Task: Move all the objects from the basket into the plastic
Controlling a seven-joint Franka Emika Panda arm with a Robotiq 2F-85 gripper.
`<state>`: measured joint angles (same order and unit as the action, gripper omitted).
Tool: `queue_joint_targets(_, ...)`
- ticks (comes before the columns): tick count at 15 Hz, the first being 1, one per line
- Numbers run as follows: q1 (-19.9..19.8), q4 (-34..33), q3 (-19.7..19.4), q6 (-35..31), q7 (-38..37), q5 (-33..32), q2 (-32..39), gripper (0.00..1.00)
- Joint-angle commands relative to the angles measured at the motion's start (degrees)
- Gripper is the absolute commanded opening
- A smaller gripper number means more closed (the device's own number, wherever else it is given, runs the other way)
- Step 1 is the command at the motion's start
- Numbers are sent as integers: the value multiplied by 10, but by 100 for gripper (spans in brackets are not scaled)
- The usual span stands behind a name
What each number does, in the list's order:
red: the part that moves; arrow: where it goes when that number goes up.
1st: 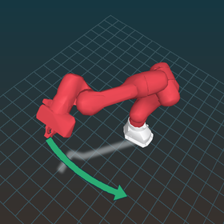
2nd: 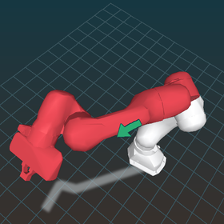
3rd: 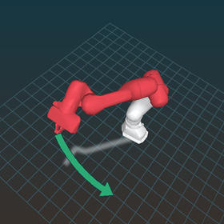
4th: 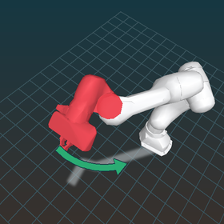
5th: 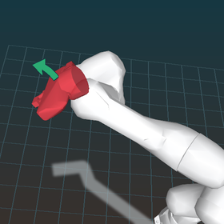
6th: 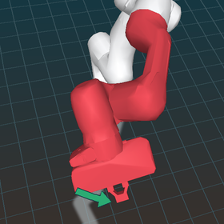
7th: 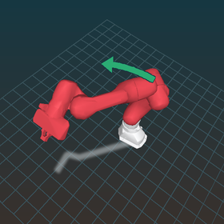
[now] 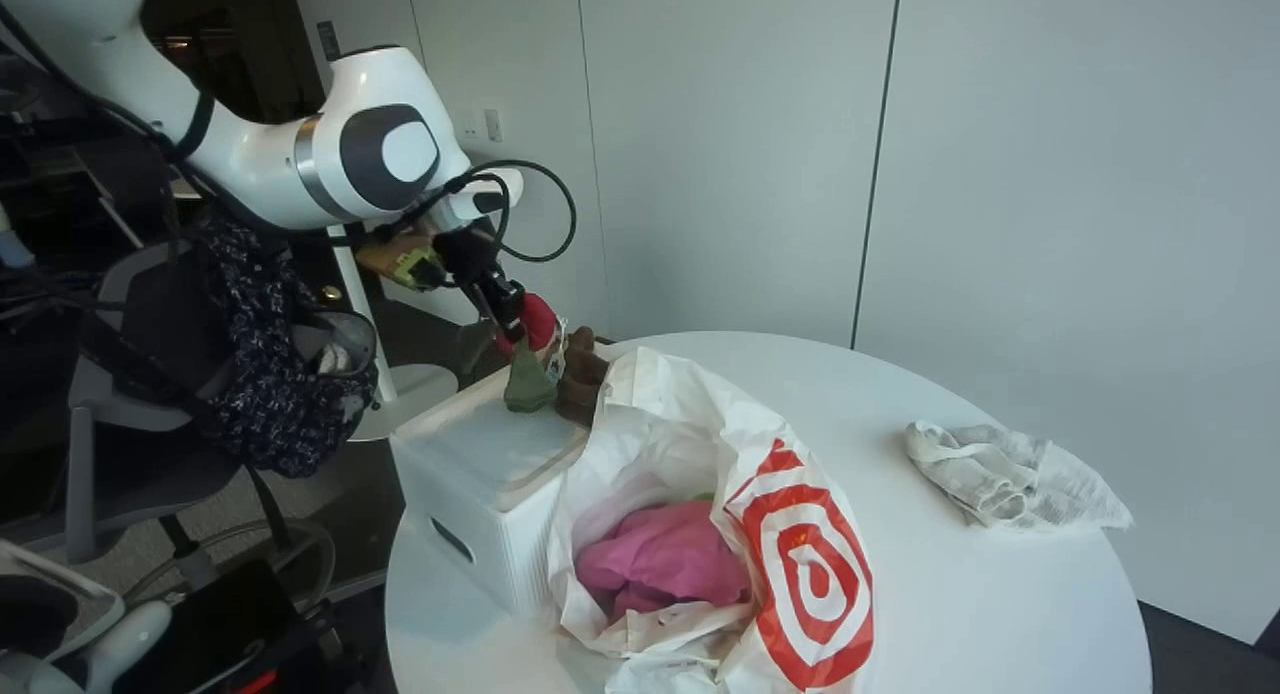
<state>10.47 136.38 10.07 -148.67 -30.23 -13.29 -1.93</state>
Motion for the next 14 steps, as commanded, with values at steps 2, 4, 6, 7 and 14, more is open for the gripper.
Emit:
queue_joint_targets(2,-34,15,1,181,-6,-35,-164,7)
queue_joint_targets(4,-59,9,4,246,-9,-46,-208,7)
queue_joint_targets(6,-79,4,5,300,0,-56,-224,6)
queue_joint_targets(7,-84,5,0,313,12,-51,-225,5)
queue_joint_targets(14,-124,53,-1,249,-18,-120,-97,9)
